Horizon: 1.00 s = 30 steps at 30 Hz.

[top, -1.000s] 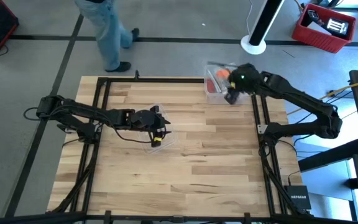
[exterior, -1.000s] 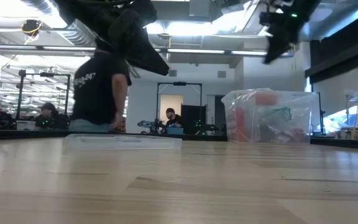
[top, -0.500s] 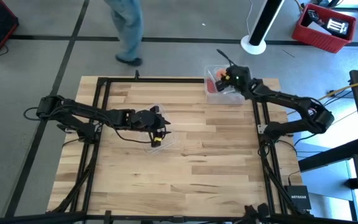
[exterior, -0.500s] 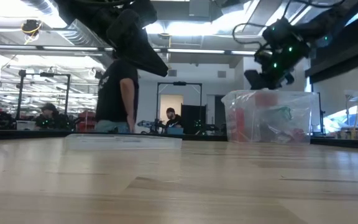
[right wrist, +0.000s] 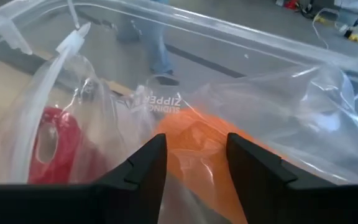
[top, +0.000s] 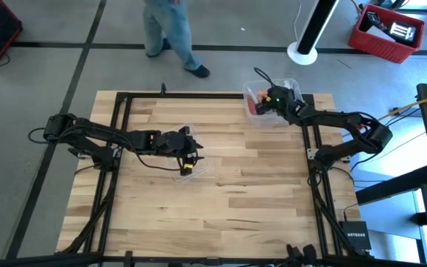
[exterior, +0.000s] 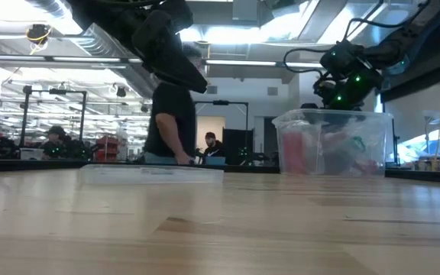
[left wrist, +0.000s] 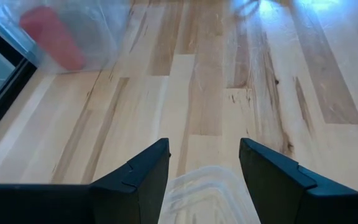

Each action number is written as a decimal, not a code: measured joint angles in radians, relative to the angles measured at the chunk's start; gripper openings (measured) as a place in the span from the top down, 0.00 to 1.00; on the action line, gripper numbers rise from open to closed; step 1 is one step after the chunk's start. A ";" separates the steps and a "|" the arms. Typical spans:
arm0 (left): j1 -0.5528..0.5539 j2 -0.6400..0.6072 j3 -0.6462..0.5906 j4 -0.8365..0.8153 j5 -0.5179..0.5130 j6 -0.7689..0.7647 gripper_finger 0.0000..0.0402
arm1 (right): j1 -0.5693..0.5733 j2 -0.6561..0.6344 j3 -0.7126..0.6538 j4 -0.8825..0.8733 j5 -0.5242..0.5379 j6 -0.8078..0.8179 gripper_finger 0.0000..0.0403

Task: Roll bandage
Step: Put the zip bag into the transparent bin, then close the transparent bin

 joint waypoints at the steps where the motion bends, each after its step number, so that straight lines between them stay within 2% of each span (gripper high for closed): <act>1: 0.000 0.000 0.000 0.000 0.000 -0.001 0.53 | 0.000 0.006 0.000 0.001 0.000 0.018 0.58; 8: 0.000 -0.001 0.000 -0.001 0.000 -0.007 0.53 | 0.011 -0.015 0.030 -0.060 -0.046 0.076 0.58; 12: -0.001 -0.030 0.000 -0.014 0.000 -0.041 0.53 | 0.023 -0.111 0.147 -0.220 -0.055 0.028 0.58; 17: -0.027 -0.109 0.000 -0.069 -0.011 -0.095 0.53 | 0.067 -0.220 0.320 -0.524 -0.057 0.006 0.58; 19: -0.035 -0.152 0.000 -0.155 -0.051 -0.110 0.53 | 0.103 -0.257 0.369 -0.598 -0.121 0.005 0.58; 21: -0.035 -0.194 0.000 -0.272 -0.127 -0.140 0.53 | 0.146 -0.285 0.377 -0.628 -0.243 0.006 0.58; 25: -0.006 -0.240 0.000 -0.501 -0.266 -0.220 0.55 | 0.313 -0.302 0.325 -0.536 -0.476 0.011 0.58; 27: 0.029 -0.244 0.000 -0.588 -0.314 -0.260 0.56 | 0.420 -0.288 0.273 -0.454 -0.502 0.007 0.58; 30: 0.104 -0.241 -0.023 -0.645 -0.351 -0.304 0.58 | 0.575 -0.240 0.182 -0.269 -0.475 -0.017 0.58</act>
